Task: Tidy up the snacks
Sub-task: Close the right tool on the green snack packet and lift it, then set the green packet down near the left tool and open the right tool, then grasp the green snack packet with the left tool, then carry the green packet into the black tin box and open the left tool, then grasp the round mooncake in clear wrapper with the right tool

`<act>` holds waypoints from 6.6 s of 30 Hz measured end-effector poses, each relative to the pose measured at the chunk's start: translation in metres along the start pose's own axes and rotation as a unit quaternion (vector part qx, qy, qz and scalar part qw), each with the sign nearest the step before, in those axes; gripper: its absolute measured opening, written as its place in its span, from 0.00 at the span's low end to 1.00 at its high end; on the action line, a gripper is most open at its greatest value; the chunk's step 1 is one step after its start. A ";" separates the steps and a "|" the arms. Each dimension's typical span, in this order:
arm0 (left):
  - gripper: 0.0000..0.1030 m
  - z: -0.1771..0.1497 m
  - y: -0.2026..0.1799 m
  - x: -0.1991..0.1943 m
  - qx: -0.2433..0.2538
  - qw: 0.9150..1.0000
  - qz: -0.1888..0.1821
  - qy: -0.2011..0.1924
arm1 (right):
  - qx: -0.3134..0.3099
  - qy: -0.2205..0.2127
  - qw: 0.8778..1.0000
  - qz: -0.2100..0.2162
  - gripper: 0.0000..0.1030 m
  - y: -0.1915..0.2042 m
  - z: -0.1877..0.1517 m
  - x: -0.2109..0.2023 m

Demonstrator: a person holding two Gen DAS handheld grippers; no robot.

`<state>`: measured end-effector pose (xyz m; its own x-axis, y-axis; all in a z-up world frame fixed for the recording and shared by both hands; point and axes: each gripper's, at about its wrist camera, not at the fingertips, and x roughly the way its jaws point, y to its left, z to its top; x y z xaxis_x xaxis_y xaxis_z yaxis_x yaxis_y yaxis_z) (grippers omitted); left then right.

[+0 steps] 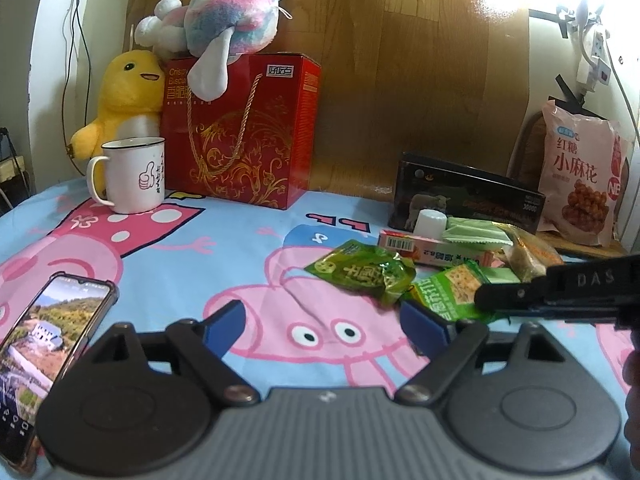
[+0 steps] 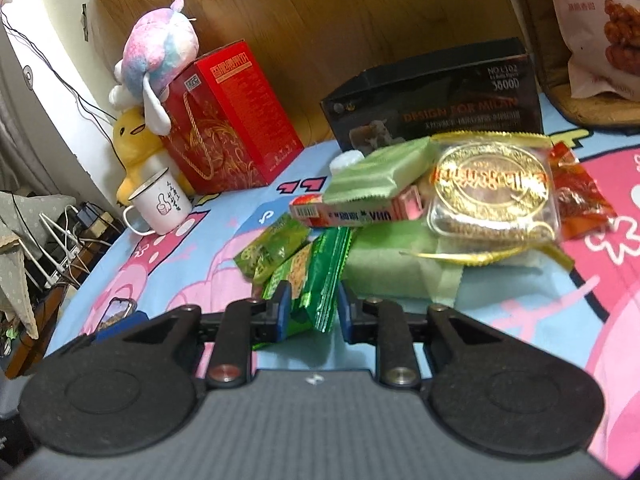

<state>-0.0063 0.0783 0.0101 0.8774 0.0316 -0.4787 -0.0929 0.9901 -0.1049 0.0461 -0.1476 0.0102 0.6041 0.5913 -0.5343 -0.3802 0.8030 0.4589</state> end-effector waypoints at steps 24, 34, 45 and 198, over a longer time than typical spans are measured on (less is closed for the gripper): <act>0.84 0.000 -0.004 0.005 0.019 0.999 -0.017 0.022 | -0.038 -0.043 0.996 -0.066 0.44 -0.026 -0.050 -0.066; 0.82 0.000 -0.011 0.009 0.047 0.998 -0.019 0.041 | -0.105 -0.052 0.990 -0.072 0.59 -0.020 -0.061 -0.066; 0.85 -0.001 -0.021 0.008 0.070 0.996 -0.032 0.045 | -0.108 -0.056 0.990 -0.068 0.63 -0.016 -0.064 -0.065; 0.71 0.015 0.023 0.009 -0.123 0.953 -0.225 0.162 | -0.199 0.027 0.979 0.044 0.66 0.017 -0.050 -0.102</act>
<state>0.0066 0.1033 0.0160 0.6668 -0.4720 -0.5767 0.1166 0.8304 -0.5448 -0.0568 -0.1904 0.0365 0.5228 0.6536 -0.5473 -0.6780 0.7079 0.1978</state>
